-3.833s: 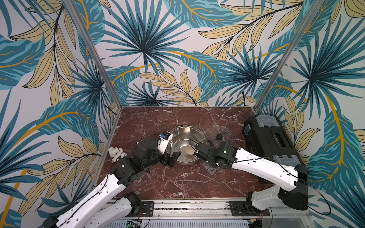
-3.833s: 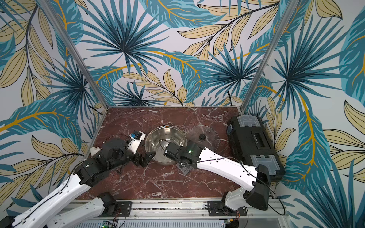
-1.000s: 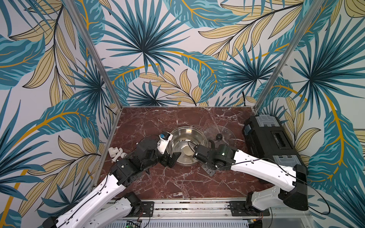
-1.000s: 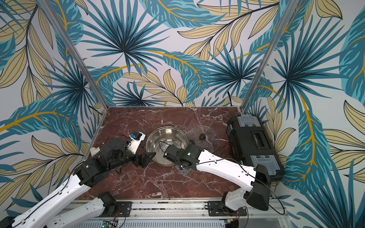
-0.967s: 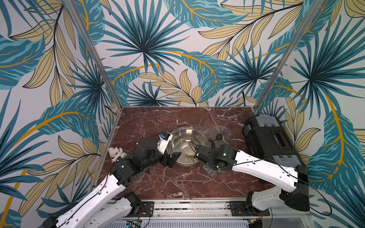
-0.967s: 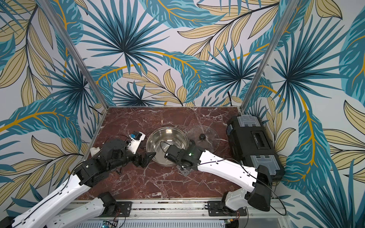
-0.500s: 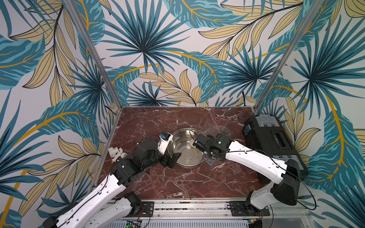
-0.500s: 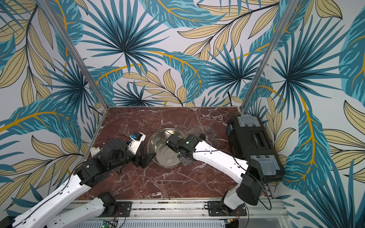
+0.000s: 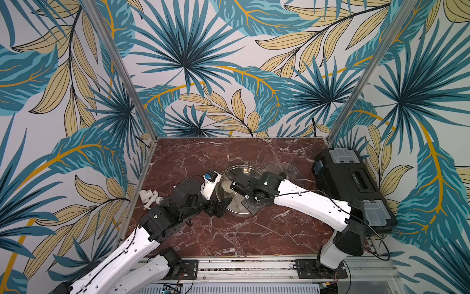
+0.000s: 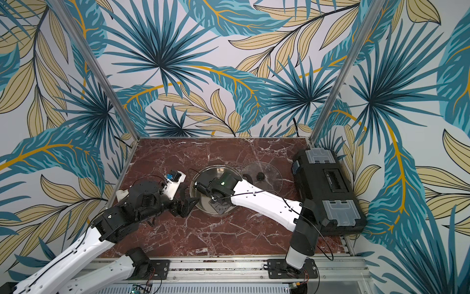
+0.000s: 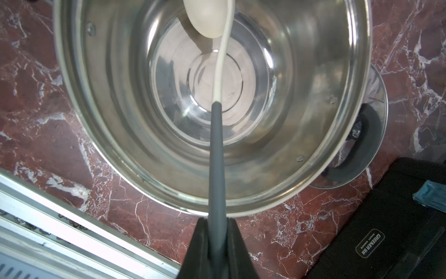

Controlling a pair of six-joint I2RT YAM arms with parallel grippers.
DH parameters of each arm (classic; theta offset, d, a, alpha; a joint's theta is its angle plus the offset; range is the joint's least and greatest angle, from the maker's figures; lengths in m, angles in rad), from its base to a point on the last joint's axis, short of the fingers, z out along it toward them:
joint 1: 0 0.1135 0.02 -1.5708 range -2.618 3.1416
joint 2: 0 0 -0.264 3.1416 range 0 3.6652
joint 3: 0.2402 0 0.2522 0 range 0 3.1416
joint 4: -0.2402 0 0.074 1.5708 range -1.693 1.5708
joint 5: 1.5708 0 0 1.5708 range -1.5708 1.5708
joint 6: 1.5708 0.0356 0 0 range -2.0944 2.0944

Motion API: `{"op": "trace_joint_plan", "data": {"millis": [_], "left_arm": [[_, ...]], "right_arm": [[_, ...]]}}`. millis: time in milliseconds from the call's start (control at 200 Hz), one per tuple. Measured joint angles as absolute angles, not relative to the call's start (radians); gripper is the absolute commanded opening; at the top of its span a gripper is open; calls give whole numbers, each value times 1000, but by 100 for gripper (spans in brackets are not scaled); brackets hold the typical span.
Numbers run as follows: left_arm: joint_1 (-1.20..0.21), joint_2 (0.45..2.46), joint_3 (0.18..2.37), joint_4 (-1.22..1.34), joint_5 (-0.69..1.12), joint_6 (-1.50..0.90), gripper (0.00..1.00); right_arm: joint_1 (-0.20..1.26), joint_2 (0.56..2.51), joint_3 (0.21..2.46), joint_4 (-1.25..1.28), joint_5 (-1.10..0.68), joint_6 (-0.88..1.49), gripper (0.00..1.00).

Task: Stir the soup with a spoon
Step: Stir the soup in the pan with a stick.

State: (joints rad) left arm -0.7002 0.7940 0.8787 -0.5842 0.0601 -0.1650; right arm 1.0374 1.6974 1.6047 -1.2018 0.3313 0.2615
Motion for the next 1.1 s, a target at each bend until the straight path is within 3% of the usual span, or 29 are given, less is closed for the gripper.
{"op": "trace_joint_plan", "data": {"millis": [491,711,1102], "left_arm": [[-700,791,865,-582,60,-167,100],[-700,791,864,-579,60,-168,100],[-700,766,864,-581,54,-173,100]], "right_arm": [[987,1459,1365,-1254,410,292,0],[913,1484,1370,-1240,424,265,0],[928,1653,1550,-1180,362,250,0]]}}
